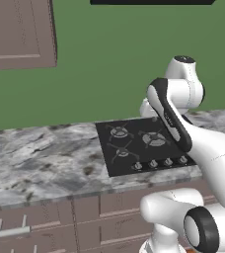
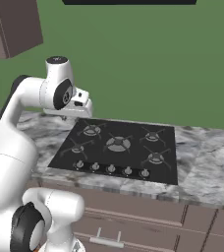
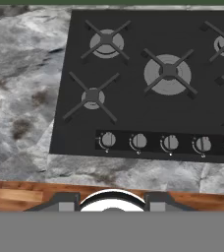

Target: Place the bowl with cake and the cupcake onto the tray.

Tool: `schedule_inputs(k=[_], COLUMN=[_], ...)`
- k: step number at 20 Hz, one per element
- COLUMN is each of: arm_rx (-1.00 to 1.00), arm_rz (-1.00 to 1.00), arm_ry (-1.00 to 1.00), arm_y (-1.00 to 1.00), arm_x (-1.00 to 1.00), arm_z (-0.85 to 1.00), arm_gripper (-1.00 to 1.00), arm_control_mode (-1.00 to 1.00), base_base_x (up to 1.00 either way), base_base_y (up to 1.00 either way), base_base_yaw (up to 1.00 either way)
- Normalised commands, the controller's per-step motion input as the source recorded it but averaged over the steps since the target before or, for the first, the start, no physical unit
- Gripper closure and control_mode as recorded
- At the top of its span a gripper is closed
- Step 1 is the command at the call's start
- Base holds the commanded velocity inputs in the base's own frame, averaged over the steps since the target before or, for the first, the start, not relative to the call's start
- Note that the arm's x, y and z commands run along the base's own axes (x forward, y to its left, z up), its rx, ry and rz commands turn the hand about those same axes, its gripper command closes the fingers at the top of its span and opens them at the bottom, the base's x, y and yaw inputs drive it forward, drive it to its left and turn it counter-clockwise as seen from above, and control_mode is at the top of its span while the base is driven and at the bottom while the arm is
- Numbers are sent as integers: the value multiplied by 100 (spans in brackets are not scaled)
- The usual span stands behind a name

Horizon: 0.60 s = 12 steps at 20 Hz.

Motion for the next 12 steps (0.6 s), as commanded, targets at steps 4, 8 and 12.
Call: schedule_inputs(k=[4, 8, 12], arm_rx=[0, 0, 0], arm_rz=[0, 0, 0], arm_ry=[0, 0, 0], arm_y=[0, 0, 0], arm_x=[0, 0, 0], arm_z=[0, 0, 0], arm_gripper=[-100, -100, -100], arm_control_mode=[100, 100, 100], base_base_x=[-15, -42, -34], base_base_y=[0, 0, -1], base_base_yaw=[0, 0, 0])
